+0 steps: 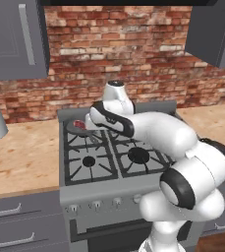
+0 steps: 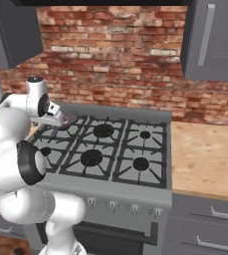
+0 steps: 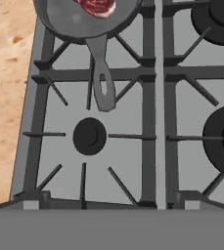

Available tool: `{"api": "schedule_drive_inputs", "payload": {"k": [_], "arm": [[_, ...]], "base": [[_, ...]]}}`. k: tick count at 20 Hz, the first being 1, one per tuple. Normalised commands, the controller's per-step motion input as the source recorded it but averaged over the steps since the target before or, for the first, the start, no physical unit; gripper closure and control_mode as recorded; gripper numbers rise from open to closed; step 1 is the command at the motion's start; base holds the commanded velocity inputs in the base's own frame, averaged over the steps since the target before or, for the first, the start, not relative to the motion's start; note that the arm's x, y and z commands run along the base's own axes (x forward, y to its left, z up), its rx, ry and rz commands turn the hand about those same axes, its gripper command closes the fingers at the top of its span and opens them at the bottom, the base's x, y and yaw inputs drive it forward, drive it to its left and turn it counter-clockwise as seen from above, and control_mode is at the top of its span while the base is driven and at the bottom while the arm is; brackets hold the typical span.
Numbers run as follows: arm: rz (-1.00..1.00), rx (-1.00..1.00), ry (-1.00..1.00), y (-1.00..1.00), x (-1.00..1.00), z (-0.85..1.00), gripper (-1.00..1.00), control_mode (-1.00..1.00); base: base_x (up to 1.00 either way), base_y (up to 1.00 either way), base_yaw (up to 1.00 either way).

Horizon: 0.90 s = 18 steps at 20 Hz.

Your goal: Pick up the pan with the steak in it and place it on the dining table. Then place the steak on the plate.

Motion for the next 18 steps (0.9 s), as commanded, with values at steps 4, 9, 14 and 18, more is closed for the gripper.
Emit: {"api": "schedule_drive_inputs", "payload": {"k": [4, 9, 14, 18], "arm": [[-0.01, -0.02, 0.0, 0.29, 0.63, -0.28, -1.0, -1.0], [-0.01, -0.07, 0.0, 0.1, 0.5, -0.24, -1.0, -1.0], [0.03, -0.05, 0.0, 0.01, 0.41, -0.3, -1.0, -1.0], [0.07, 0.0, 0.0, 0.0, 0.3, -0.3, -1.0, -1.0]], "base": [[0.0, 0.0, 0.0], [0.0, 0.0, 0.0], [0.0, 0.0, 0.0], [0.0, 0.0, 0.0]]}}
